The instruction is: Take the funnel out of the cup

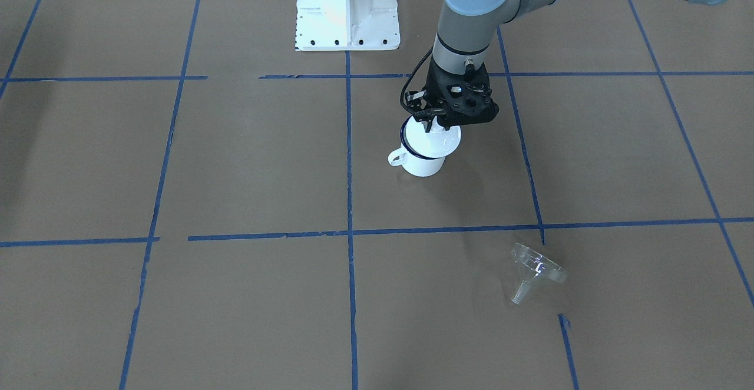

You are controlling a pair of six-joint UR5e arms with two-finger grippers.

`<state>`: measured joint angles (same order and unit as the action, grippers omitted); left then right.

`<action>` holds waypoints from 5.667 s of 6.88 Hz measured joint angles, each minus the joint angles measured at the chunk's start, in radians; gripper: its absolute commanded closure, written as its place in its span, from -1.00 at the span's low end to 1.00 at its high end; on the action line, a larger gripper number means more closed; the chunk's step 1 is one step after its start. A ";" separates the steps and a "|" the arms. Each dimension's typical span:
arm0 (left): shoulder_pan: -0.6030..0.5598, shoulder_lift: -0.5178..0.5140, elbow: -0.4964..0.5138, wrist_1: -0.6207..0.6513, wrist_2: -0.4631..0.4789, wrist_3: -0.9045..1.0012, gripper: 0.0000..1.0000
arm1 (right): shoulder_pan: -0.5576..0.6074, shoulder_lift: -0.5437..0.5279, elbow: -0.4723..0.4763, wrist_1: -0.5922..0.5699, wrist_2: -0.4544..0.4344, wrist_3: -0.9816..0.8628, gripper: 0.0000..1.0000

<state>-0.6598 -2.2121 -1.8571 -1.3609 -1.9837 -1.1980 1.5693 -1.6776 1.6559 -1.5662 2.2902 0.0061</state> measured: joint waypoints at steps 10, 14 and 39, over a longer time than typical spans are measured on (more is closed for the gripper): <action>0.005 0.008 0.018 -0.031 -0.001 0.005 1.00 | 0.000 0.000 0.000 0.000 0.000 0.000 -1.00; 0.008 0.009 0.016 -0.038 -0.001 0.004 1.00 | 0.000 0.000 0.001 0.000 0.000 0.000 -1.00; 0.024 -0.010 0.106 -0.204 -0.001 0.002 -1.00 | 0.000 0.000 0.000 0.000 0.000 0.000 -1.00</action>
<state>-0.6357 -2.2219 -1.7509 -1.5652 -1.9849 -1.1965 1.5692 -1.6778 1.6560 -1.5662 2.2902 0.0061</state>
